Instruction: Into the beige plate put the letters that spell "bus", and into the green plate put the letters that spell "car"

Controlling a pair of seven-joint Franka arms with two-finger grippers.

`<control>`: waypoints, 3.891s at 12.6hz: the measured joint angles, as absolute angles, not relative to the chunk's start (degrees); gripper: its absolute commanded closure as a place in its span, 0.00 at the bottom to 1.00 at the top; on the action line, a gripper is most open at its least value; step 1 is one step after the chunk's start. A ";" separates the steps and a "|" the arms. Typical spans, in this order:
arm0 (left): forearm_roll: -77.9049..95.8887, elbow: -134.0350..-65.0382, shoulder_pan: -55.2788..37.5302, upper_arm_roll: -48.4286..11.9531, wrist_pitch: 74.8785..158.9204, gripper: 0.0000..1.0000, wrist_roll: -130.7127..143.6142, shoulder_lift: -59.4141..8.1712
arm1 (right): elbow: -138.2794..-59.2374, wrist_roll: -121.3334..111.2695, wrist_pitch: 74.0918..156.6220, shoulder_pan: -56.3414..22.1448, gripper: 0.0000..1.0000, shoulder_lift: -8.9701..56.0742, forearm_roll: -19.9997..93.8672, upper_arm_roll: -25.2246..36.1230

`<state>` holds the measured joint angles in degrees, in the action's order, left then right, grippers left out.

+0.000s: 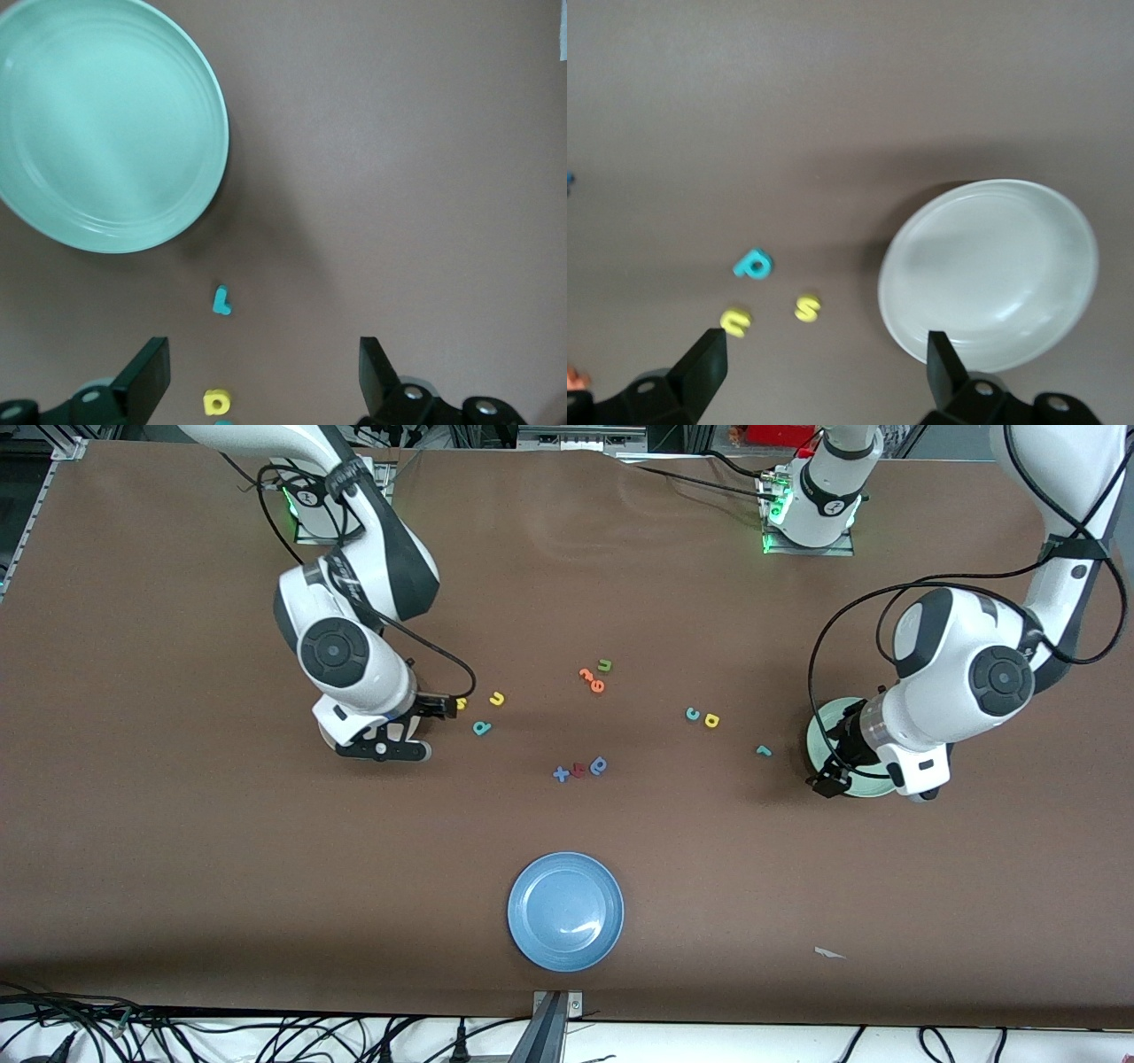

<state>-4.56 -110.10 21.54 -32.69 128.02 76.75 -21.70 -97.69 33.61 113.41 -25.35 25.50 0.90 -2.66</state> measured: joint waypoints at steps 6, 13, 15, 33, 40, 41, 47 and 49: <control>-8.42 -116.64 20.59 -32.67 134.25 0.07 79.64 -26.19 | -101.24 62.06 126.73 -31.06 0.16 32.82 1.09 -2.68; -15.78 -116.64 19.29 -32.67 137.41 0.19 86.18 -33.28 | -102.74 75.41 133.54 -33.96 0.30 36.07 1.09 -1.85; -15.79 -116.64 19.10 -32.66 137.42 0.27 86.67 -33.71 | -104.90 75.44 136.56 -33.96 0.33 36.09 1.09 -1.74; -18.03 -116.36 19.07 -32.47 137.31 1.00 87.52 -34.41 | -105.16 69.76 132.86 -33.86 0.86 31.12 0.98 2.08; -18.11 -116.26 19.14 -32.42 137.31 0.47 87.55 -34.42 | -115.09 43.67 126.62 -33.19 0.84 23.63 1.09 13.43; -18.11 -116.23 19.22 -32.41 137.31 0.46 87.60 -34.42 | -117.97 42.43 128.84 -33.07 0.78 23.24 1.09 13.79; -18.11 -116.19 19.07 -32.41 137.30 0.46 88.83 -34.42 | -124.45 42.01 136.54 -33.32 0.00 22.01 1.09 13.44; -18.11 -116.32 18.60 -32.44 137.27 0.46 89.26 -34.43 | -122.52 43.18 133.27 -33.40 0.01 20.11 1.62 12.07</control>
<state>-18.11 -116.32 18.60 -32.44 137.27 89.26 -34.43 -122.52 43.18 133.27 -33.40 20.11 1.62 12.07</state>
